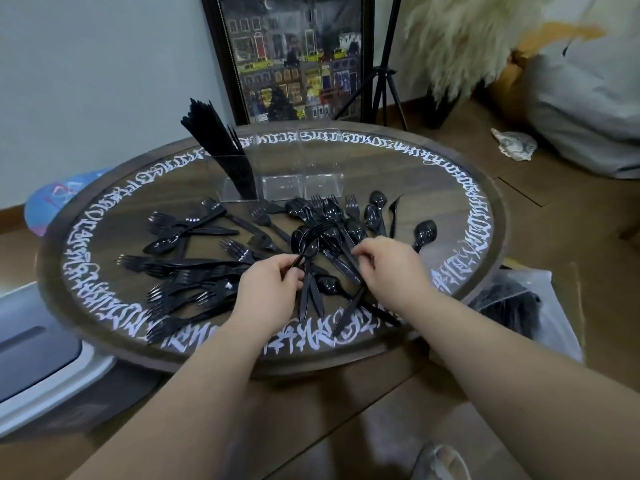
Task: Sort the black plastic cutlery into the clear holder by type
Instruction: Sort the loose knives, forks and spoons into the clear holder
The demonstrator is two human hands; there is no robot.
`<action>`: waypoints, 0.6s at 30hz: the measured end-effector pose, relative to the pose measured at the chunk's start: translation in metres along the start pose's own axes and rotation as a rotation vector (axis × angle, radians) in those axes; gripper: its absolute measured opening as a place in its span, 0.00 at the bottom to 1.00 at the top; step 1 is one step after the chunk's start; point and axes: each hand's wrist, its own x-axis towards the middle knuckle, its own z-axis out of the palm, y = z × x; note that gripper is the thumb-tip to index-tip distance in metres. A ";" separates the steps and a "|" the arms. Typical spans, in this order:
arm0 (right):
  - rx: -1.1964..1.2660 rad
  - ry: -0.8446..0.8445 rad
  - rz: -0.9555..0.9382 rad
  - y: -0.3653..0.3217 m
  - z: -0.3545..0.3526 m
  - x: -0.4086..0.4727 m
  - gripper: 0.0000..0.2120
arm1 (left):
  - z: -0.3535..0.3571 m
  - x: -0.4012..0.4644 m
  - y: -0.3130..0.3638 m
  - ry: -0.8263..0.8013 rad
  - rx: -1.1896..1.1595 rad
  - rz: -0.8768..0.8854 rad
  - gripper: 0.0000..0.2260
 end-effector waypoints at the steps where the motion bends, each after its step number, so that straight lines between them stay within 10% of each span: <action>1: -0.012 0.049 0.054 0.004 0.001 0.010 0.13 | 0.001 0.003 -0.001 0.005 -0.008 -0.004 0.13; 18: -0.143 -0.040 0.353 0.000 0.017 0.050 0.13 | -0.009 0.012 -0.003 0.050 -0.103 -0.040 0.13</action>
